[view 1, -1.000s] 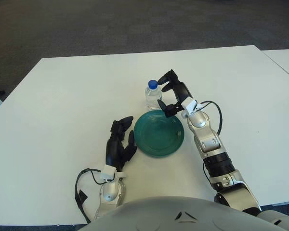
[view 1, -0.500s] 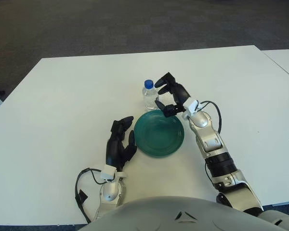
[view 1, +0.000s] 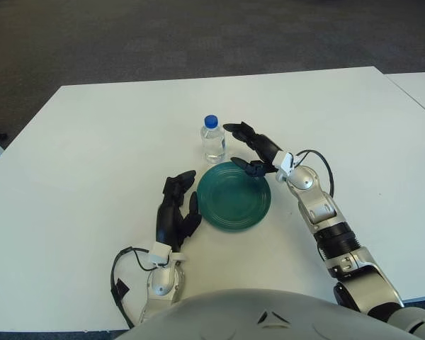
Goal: Put the bottle into the plate.
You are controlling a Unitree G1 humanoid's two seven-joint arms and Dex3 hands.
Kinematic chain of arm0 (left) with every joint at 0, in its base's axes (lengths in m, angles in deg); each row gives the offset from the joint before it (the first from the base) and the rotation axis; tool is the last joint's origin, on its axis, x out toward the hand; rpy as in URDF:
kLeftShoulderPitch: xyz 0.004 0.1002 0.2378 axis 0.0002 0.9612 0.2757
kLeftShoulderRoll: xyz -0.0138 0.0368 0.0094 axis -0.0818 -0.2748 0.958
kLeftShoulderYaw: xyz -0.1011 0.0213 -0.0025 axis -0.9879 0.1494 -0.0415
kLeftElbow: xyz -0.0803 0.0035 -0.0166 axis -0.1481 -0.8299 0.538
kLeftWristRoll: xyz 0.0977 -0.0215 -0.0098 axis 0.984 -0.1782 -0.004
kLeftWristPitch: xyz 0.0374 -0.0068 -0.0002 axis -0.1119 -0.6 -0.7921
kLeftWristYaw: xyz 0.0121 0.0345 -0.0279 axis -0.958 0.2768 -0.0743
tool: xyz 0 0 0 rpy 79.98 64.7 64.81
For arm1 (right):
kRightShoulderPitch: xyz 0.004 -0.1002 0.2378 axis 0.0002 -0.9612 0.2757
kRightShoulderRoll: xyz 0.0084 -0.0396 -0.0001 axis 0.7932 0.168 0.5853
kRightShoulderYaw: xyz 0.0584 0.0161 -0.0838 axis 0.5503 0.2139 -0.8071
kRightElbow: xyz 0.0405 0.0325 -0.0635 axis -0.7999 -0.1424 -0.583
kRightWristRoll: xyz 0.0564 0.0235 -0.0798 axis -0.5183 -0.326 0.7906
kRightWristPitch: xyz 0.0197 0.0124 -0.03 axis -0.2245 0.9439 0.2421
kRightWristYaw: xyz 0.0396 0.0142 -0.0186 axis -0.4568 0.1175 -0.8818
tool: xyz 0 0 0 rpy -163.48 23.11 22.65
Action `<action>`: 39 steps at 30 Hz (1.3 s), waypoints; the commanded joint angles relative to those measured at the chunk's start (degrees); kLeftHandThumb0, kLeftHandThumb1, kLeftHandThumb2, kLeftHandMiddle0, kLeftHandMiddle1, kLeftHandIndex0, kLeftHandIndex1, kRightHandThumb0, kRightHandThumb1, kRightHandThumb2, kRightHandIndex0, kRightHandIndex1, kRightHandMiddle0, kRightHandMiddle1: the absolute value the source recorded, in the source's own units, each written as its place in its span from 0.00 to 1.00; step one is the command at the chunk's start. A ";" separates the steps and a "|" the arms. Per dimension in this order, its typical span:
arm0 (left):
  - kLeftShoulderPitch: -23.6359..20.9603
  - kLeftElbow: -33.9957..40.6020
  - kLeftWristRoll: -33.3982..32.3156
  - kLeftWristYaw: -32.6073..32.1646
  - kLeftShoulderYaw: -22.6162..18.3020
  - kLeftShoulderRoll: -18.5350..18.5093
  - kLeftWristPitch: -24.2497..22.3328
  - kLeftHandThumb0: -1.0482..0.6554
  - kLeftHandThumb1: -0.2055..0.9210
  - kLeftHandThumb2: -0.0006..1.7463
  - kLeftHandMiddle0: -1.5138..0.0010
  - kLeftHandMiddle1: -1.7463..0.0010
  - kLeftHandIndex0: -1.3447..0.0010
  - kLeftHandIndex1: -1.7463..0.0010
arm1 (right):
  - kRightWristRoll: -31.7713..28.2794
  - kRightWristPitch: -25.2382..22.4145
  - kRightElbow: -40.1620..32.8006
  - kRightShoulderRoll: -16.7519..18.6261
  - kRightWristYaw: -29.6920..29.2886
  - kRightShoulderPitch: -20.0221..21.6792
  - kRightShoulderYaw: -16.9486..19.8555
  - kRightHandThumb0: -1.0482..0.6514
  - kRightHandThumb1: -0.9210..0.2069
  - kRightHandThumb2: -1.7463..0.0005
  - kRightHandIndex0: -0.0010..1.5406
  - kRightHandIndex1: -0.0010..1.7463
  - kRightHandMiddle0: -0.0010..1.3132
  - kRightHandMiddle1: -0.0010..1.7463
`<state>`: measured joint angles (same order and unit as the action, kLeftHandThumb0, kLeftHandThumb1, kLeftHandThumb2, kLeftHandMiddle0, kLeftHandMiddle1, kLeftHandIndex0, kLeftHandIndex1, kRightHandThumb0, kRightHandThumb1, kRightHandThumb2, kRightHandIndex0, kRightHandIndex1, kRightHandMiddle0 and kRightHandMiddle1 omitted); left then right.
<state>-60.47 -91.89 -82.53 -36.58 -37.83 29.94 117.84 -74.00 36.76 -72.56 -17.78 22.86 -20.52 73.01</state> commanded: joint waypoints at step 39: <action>0.03 -17.78 -1.32 -0.54 -1.48 2.05 2.11 0.18 1.00 0.39 0.65 0.56 0.87 0.40 | -0.12 4.27 11.60 -1.60 4.83 10.26 0.42 0.00 0.00 0.64 0.00 0.00 0.00 0.00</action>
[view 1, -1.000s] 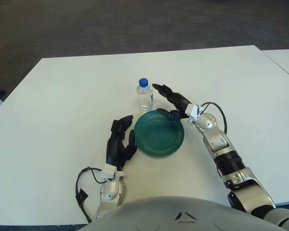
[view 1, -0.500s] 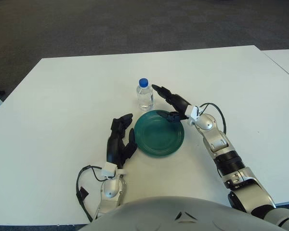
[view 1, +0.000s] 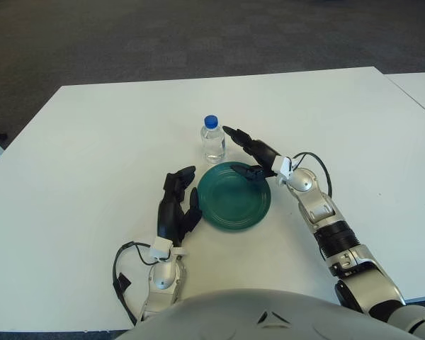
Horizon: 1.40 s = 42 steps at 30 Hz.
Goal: Put the bottle into the plate.
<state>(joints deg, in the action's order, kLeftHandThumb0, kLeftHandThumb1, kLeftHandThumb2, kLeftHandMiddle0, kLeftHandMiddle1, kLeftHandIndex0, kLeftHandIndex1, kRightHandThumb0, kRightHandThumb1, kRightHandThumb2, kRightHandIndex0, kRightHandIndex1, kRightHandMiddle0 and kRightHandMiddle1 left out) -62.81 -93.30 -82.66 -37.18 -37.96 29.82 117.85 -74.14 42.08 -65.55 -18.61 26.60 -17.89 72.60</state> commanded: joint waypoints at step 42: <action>4.75 -15.76 -1.34 -0.90 -1.37 2.96 3.34 0.21 1.00 0.35 0.61 0.54 0.84 0.41 | 5.33 4.86 19.74 2.30 -5.46 14.76 -1.44 0.00 0.00 0.67 0.00 0.00 0.00 0.00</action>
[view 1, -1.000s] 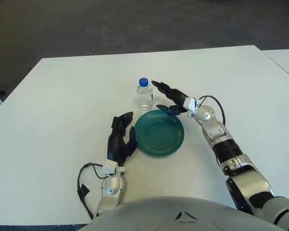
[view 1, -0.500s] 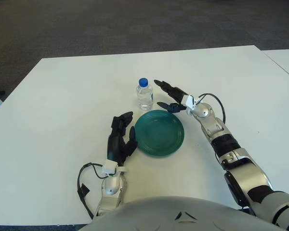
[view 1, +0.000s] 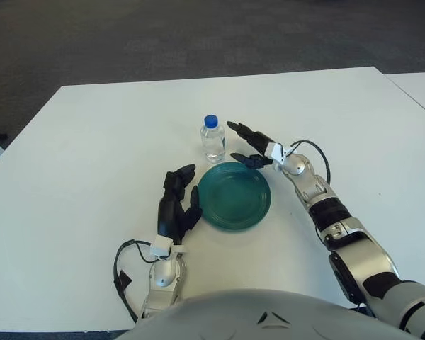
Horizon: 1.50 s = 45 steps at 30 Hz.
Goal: Put the bottle into the plate.
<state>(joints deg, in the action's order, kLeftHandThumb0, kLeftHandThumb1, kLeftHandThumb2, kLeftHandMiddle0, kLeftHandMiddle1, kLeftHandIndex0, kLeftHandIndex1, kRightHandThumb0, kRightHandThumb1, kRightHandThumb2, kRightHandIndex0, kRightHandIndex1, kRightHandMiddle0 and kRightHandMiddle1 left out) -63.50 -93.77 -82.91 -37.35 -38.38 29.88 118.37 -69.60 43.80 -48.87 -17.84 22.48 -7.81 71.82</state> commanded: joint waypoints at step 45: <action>9.41 -15.22 2.73 -3.66 8.32 4.23 7.19 0.25 1.00 0.38 0.67 0.62 0.96 0.41 | 0.58 9.62 21.46 12.20 -5.70 9.59 -2.99 0.00 0.00 0.71 0.02 0.01 0.03 0.01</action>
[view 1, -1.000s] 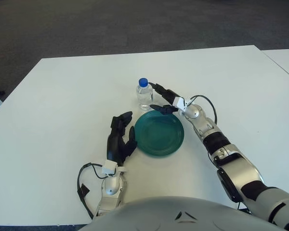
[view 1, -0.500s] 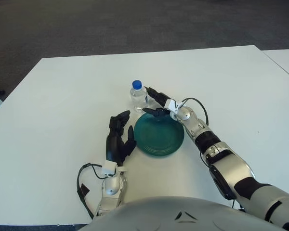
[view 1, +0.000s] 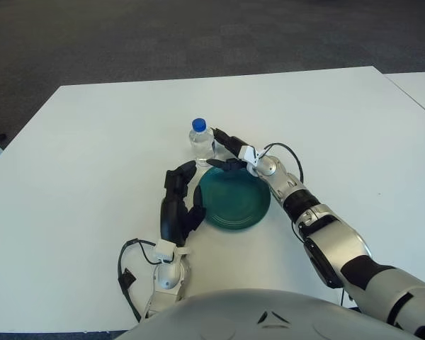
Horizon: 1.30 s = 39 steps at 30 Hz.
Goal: Put the bottle into the plate.
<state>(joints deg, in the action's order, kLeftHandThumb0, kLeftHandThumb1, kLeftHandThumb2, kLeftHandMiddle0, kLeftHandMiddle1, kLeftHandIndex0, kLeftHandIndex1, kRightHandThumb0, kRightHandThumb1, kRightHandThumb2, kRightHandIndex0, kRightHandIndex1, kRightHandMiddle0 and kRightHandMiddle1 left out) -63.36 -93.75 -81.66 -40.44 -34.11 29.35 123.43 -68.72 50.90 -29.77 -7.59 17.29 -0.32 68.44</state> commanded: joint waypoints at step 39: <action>6.27 -18.74 1.89 -3.15 2.99 5.82 3.25 0.28 1.00 0.37 0.66 0.64 0.95 0.41 | -3.05 3.45 6.76 4.38 0.97 3.10 4.64 0.00 0.00 0.72 0.20 0.05 0.00 0.30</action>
<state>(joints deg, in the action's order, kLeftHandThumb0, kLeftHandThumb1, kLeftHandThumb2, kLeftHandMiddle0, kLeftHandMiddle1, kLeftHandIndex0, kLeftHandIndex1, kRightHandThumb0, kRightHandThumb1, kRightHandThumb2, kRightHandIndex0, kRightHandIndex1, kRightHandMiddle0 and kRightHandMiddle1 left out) -63.38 -93.76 -81.62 -41.83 -33.69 29.28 124.08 -70.81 52.50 -25.07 -3.83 18.41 -0.24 71.85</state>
